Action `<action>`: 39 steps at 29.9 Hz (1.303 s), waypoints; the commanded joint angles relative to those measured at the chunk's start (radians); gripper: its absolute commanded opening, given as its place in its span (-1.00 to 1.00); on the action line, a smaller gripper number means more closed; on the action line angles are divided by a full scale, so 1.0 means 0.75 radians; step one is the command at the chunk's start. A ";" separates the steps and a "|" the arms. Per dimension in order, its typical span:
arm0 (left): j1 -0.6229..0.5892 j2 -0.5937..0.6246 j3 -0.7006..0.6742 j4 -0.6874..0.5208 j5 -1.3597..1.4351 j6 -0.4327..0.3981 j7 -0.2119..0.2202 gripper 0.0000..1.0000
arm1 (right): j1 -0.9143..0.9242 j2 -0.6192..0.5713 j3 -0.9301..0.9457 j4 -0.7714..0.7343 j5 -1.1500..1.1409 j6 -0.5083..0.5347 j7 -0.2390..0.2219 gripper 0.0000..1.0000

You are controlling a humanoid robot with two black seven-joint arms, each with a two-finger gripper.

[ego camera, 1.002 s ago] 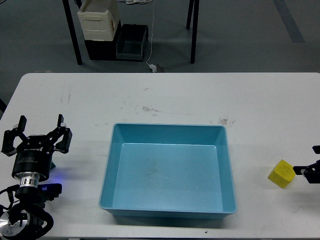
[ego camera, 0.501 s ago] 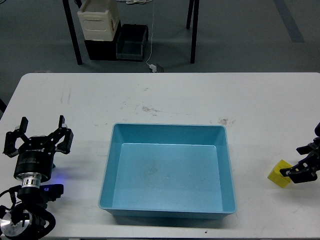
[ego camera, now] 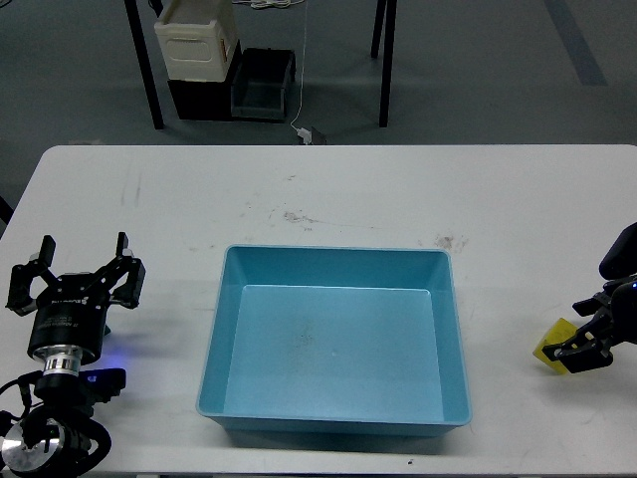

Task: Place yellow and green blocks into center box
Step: 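Lift the yellow cube with the right gripper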

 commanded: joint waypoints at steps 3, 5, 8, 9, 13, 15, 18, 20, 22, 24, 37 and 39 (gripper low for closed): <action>-0.001 0.000 0.000 0.002 0.000 0.000 -0.002 1.00 | 0.000 0.031 -0.040 -0.006 -0.001 0.000 0.000 0.99; -0.001 0.000 0.000 0.004 0.000 0.000 -0.002 1.00 | -0.002 0.039 -0.044 -0.006 -0.001 0.000 0.000 0.99; -0.001 0.000 0.000 0.014 0.000 -0.002 -0.002 1.00 | -0.007 0.039 -0.056 -0.006 -0.003 0.000 0.000 0.97; -0.001 0.000 0.000 0.014 0.000 -0.002 -0.002 1.00 | -0.003 0.039 -0.062 -0.006 -0.001 0.000 0.000 0.96; -0.001 0.000 0.000 0.014 0.000 -0.002 -0.002 1.00 | -0.007 0.039 -0.070 -0.006 0.001 0.000 0.000 0.85; -0.001 0.000 0.000 0.014 0.000 -0.002 -0.002 1.00 | -0.009 0.039 -0.070 -0.010 -0.001 0.000 0.000 0.63; -0.001 0.000 0.000 0.016 0.000 -0.002 -0.002 1.00 | -0.015 0.039 -0.070 -0.045 -0.001 0.000 0.000 0.17; -0.001 0.000 0.000 0.016 0.000 -0.002 -0.002 1.00 | -0.015 0.039 -0.070 -0.071 0.001 0.000 0.000 0.14; -0.001 0.000 0.000 0.014 0.000 -0.002 -0.002 1.00 | -0.015 0.039 -0.070 -0.074 0.001 0.000 0.000 0.04; -0.001 0.000 0.000 0.016 0.000 0.000 -0.002 1.00 | -0.013 0.039 -0.070 -0.076 -0.003 0.000 0.000 -0.18; -0.005 -0.017 0.000 0.014 0.000 0.000 0.000 1.00 | 0.236 0.033 -0.060 -0.086 -0.007 0.000 0.000 -1.00; -0.007 -0.017 0.000 0.016 0.000 0.000 0.000 1.00 | 0.328 0.015 -0.056 -0.078 -0.003 0.000 0.000 -1.00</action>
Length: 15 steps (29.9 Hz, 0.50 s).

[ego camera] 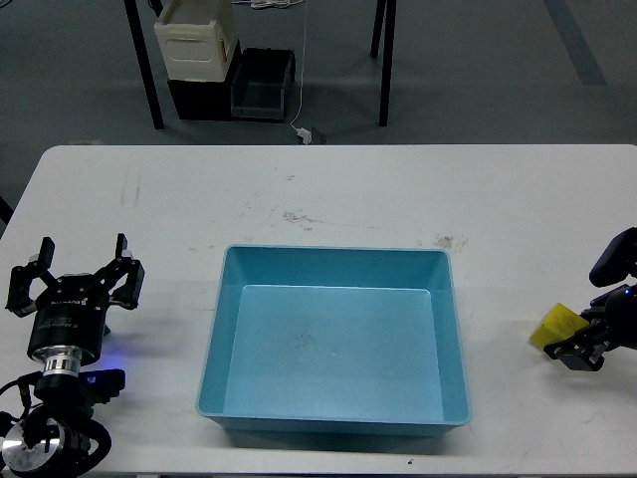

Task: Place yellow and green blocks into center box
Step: 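Lift the yellow cube with the right gripper, then carry the yellow cube over the blue tray and release it inside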

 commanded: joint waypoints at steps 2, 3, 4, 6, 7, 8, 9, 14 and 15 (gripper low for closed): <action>-0.004 -0.001 0.000 -0.001 0.000 0.002 0.002 1.00 | 0.209 -0.021 0.006 0.016 0.008 -0.028 0.000 -1.00; -0.004 -0.001 0.000 -0.001 0.000 0.002 0.002 1.00 | 0.260 -0.019 0.006 0.016 0.012 -0.036 0.000 -1.00; -0.004 -0.001 -0.002 -0.001 0.000 0.002 0.002 1.00 | 0.313 -0.015 0.000 0.020 0.014 -0.036 0.000 -1.00; -0.004 0.001 -0.002 -0.001 0.000 0.000 0.000 1.00 | 0.423 0.003 -0.017 0.030 0.016 -0.036 0.000 -1.00; -0.002 0.001 -0.002 -0.001 0.000 0.000 0.002 1.00 | 0.474 0.022 -0.031 0.046 0.019 -0.034 0.000 -1.00; -0.002 0.001 -0.004 -0.001 0.000 0.000 0.000 1.00 | 0.538 0.046 -0.062 0.071 0.021 -0.034 0.000 -1.00; -0.002 0.001 -0.010 -0.001 0.000 -0.006 0.000 1.00 | 0.601 0.065 -0.098 0.097 0.025 -0.032 0.000 -1.00; 0.006 0.001 -0.069 -0.001 0.000 -0.019 -0.016 1.00 | 0.882 0.230 -0.297 0.198 0.182 -0.032 0.000 -1.00; 0.000 0.001 -0.074 -0.001 0.000 -0.017 -0.016 1.00 | 0.916 0.275 -0.323 0.208 0.215 -0.030 0.000 -1.00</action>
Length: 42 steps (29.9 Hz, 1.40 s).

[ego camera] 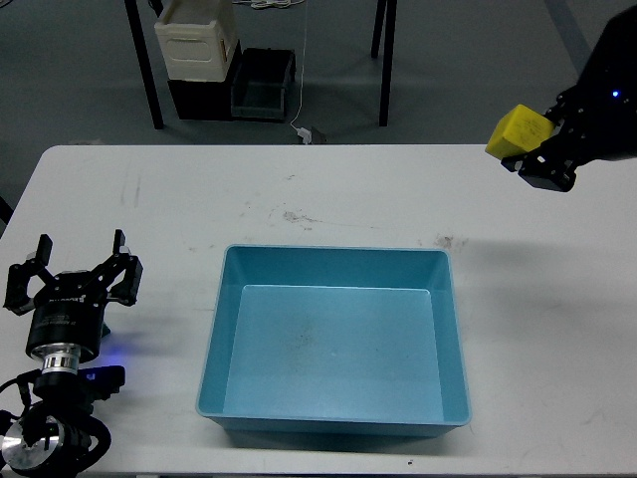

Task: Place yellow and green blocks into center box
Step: 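Carry the yellow cube over the blue tray and release it inside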

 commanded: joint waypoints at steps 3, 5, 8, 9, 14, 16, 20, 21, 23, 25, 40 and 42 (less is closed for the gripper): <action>-0.012 0.002 -0.022 0.000 0.001 0.004 -0.003 1.00 | 0.158 0.227 -0.121 0.042 0.129 0.005 0.000 -1.00; -0.012 0.002 -0.034 0.000 0.001 0.011 -0.003 1.00 | 0.158 0.294 -0.137 0.040 0.126 0.005 0.000 -1.00; -0.010 0.002 -0.040 0.002 0.001 0.009 -0.003 1.00 | 0.148 0.397 -0.196 0.038 0.135 0.005 0.000 -1.00; -0.010 0.002 -0.040 0.002 0.001 0.006 -0.003 1.00 | 0.146 0.433 -0.223 0.032 0.141 0.007 0.000 -1.00; -0.010 0.002 -0.040 0.002 0.001 0.008 -0.003 1.00 | 0.121 0.548 -0.280 0.030 0.155 0.007 0.000 -0.99; -0.012 0.002 -0.040 0.000 0.001 0.011 -0.003 1.00 | 0.097 0.587 -0.282 0.026 0.161 0.007 0.000 -0.99; -0.012 0.002 -0.042 -0.002 -0.001 0.011 -0.003 1.00 | 0.009 0.693 -0.286 -0.023 0.159 0.009 0.000 -0.97; -0.012 0.004 -0.042 0.000 -0.001 0.009 -0.003 1.00 | -0.009 0.720 -0.286 -0.036 0.159 0.015 0.000 -0.97; -0.012 0.010 -0.040 0.000 0.001 0.009 -0.003 1.00 | -0.046 0.775 -0.286 -0.078 0.159 0.032 0.000 -0.96; -0.012 0.014 -0.040 0.000 0.001 0.006 -0.002 1.00 | -0.069 0.822 -0.315 -0.125 0.157 0.032 0.000 -0.92; -0.012 0.012 -0.118 0.000 -0.001 0.011 -0.003 1.00 | -0.241 0.925 -0.423 -0.320 0.155 0.032 0.000 0.38; -0.014 0.014 -0.118 -0.002 -0.001 0.013 -0.003 1.00 | -0.245 0.925 -0.423 -0.336 0.159 0.032 0.000 0.55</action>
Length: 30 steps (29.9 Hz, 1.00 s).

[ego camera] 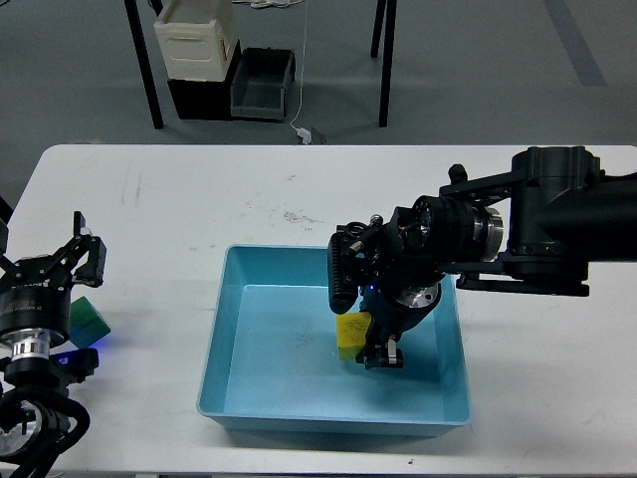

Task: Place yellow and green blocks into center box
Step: 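Carry the yellow cube over the blue tray and release it inside, then withdraw the right gripper up and away from the tray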

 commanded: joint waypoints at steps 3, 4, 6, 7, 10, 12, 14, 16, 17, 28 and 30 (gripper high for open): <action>-0.004 0.004 -0.011 -0.002 0.000 0.001 0.005 1.00 | -0.028 0.001 0.006 -0.040 0.015 0.000 0.000 0.93; -0.006 0.004 -0.011 -0.002 0.000 -0.001 0.007 1.00 | -0.032 -0.001 0.006 -0.038 0.015 0.000 0.000 0.94; -0.014 0.022 -0.011 -0.002 0.000 -0.005 0.009 1.00 | -0.032 -0.010 0.012 -0.038 0.017 0.000 0.000 0.94; -0.018 0.043 -0.011 -0.002 0.000 -0.007 0.009 1.00 | -0.032 -0.014 0.018 -0.040 0.017 0.000 0.000 0.94; -0.041 0.114 -0.011 -0.002 -0.002 -0.005 0.011 1.00 | -0.024 -0.042 0.051 -0.038 0.072 0.000 0.000 0.93; -0.061 0.145 -0.013 -0.002 -0.002 0.007 0.011 1.00 | -0.019 -0.081 0.106 -0.034 0.147 0.000 0.000 0.93; -0.078 0.192 -0.013 0.002 0.000 0.033 0.011 1.00 | -0.028 -0.124 0.212 -0.032 0.239 0.000 0.000 0.93; -0.108 0.249 -0.013 0.012 -0.002 0.082 0.016 1.00 | -0.036 -0.142 0.317 -0.028 0.307 0.000 0.000 0.93; -0.116 0.270 -0.013 0.019 -0.002 0.101 0.016 1.00 | -0.044 -0.151 0.353 -0.036 0.334 0.000 0.000 0.93; -0.204 0.531 -0.048 0.094 0.113 0.132 0.001 1.00 | -0.407 -0.204 1.099 -0.091 0.487 -0.187 0.000 0.93; -0.225 0.568 -0.066 0.096 0.192 0.132 0.001 1.00 | -0.514 -0.155 1.235 -0.091 0.495 -0.273 0.000 0.93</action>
